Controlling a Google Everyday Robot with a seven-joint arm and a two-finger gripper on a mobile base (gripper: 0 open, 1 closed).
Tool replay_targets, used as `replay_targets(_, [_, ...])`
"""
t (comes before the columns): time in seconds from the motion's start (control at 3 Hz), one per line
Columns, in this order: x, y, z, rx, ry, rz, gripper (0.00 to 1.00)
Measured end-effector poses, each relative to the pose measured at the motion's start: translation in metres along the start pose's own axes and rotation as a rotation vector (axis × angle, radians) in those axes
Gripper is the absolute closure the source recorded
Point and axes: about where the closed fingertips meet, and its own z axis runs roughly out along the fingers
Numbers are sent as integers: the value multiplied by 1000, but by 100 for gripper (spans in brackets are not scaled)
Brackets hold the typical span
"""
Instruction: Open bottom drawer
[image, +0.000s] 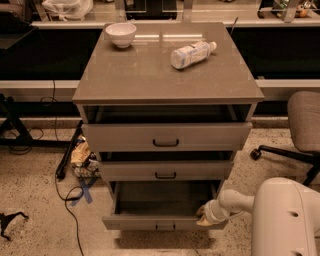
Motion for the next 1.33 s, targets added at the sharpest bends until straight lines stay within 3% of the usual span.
replay_targets(0.33, [0, 0, 0, 0, 0, 0, 100])
replay_targets(0.67, [-1, 1, 1, -2, -1, 0, 84])
replay_targets(1.0, [-1, 2, 1, -4, -2, 0, 53])
replay_targets(1.33, [-2, 2, 1, -5, -2, 0, 29])
